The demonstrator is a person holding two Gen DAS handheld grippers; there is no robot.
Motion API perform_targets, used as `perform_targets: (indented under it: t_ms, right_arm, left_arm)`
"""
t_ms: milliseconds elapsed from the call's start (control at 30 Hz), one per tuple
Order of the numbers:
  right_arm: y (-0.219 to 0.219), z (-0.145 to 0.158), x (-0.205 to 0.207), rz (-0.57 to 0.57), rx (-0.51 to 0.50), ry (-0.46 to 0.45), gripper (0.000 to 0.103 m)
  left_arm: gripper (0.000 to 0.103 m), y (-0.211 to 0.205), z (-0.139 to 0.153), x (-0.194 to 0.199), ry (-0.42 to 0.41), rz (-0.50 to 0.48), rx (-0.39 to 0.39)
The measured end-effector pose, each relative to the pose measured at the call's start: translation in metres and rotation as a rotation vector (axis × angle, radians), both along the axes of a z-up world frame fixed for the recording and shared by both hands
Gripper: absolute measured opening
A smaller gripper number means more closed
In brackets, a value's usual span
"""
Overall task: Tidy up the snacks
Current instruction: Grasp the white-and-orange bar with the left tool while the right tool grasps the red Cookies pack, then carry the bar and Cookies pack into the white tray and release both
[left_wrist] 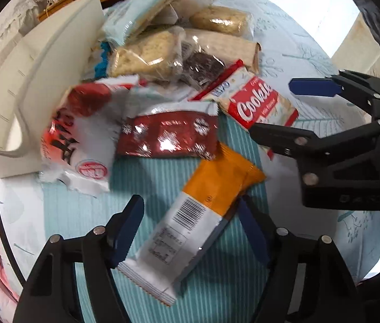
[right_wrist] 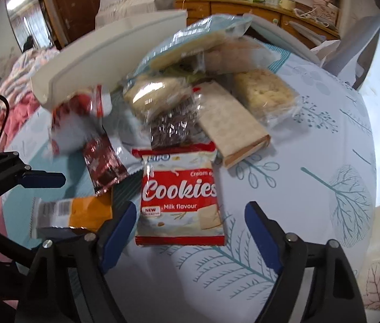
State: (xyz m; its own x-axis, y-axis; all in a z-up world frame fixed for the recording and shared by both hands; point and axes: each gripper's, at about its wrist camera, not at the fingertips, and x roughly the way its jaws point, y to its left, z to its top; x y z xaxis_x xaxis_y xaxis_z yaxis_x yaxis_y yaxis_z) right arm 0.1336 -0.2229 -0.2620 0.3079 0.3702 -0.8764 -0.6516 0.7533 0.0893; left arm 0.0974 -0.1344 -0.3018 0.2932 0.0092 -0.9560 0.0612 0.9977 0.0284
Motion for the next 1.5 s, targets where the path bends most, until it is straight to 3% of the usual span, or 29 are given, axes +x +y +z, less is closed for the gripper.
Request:
perform_targets:
  t_ms: [167,267,333,500,800,1067,1500]
  right_arm:
    - [0.005,-0.006,-0.002,0.010,-0.019,0.010,0.078]
    - [0.010,-0.008,-0.004,0.024,-0.055,-0.015,0.074]
    - [0.012,-0.008,-0.003,0.036,-0.059,-0.025,0.066]
    - [0.013,-0.007,-0.002,0.032,-0.073,-0.010,0.060]
    - [0.010,-0.002,-0.001,0.012,-0.082,0.077,0.056]
    - [-0.001,0.006,-0.009,-0.048,-0.033,0.183,0.055]
    - [-0.010,0.035,-0.023,-0.112,0.015,0.247,0.055]
  left_arm:
    - [0.069,0.002,-0.005,0.000,-0.007,0.033,-0.038]
    - [0.054,0.001,-0.004,-0.001,-0.025,0.020,-0.039]
    - [0.052,0.004,0.001,-0.004,-0.020,0.028,-0.035]
    - [0.046,0.005,0.000,-0.005,-0.013,0.049,-0.044]
    - [0.038,0.012,0.011,-0.024,0.019,0.086,-0.061]
    - [0.032,0.015,0.024,-0.049,0.028,0.098,-0.089]
    - [0.032,0.032,0.089,-0.059,-0.070,0.037,-0.149]
